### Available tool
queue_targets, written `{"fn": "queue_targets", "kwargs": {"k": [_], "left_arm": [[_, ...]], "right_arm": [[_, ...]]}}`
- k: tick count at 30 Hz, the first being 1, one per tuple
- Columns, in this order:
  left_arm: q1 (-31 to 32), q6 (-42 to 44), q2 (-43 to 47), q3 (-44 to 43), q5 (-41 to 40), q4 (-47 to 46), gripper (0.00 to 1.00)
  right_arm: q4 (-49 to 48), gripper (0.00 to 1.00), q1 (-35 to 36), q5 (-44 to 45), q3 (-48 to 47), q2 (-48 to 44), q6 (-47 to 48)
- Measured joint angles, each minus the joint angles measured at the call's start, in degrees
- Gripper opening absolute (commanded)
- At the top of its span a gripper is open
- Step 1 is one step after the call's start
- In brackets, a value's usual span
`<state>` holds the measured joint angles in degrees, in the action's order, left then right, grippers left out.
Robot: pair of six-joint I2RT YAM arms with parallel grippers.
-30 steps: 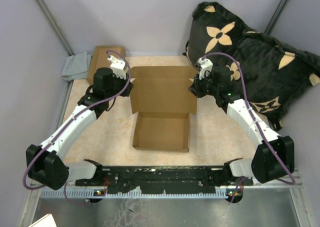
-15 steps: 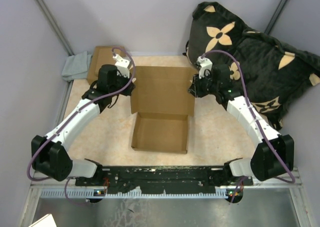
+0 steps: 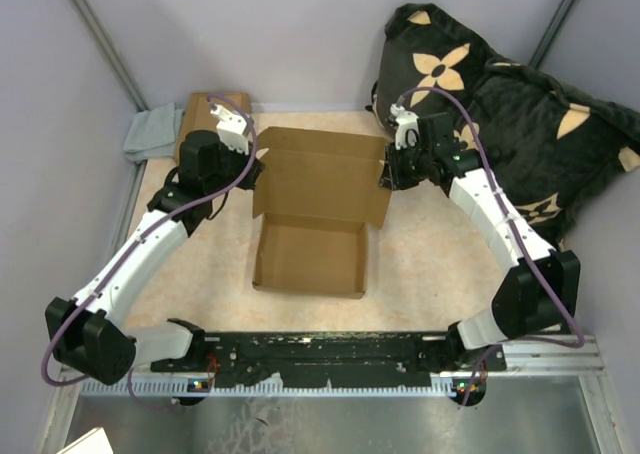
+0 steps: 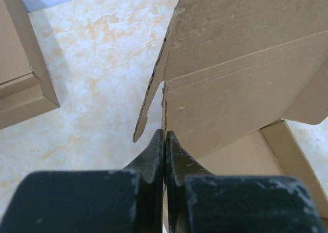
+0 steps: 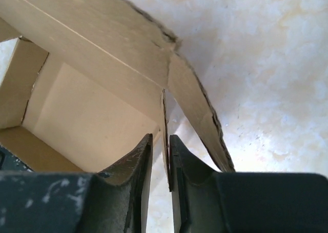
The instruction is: Fold the paper box
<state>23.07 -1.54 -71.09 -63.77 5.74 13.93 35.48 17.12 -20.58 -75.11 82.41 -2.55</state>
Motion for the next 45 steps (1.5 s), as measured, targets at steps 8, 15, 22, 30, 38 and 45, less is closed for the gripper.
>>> {"fn": "queue_targets", "kwargs": {"k": [8,15,22,30,38,45], "left_arm": [[0.0,-0.9,1.7,2.6,0.1,-2.5,0.00],[0.0,-4.4,3.4,5.6,-0.3,-5.7,0.00],[0.0,-6.9,2.4,5.2,-0.5,-9.3,0.00],[0.2,-8.1,-0.8,4.3,-2.5,-15.0,0.01],[1.7,-9.4,-0.9,6.6,-3.5,-19.6,0.08],[2.7,-10.8,2.5,12.7,-5.4,-19.5,0.11]], "right_arm": [[4.7,0.04,0.9,1.4,-2.0,2.3,-0.5],[4.3,0.03,3.7,8.1,-6.3,4.5,-2.8],[-1.5,0.03,5.1,15.6,-7.4,5.6,-5.3],[-20.2,0.04,7.3,23.3,4.5,0.0,-4.0],[-37.8,0.03,8.4,26.7,21.2,-7.5,-4.1],[-46.1,0.04,12.5,31.3,30.3,-12.1,-4.0]]}}
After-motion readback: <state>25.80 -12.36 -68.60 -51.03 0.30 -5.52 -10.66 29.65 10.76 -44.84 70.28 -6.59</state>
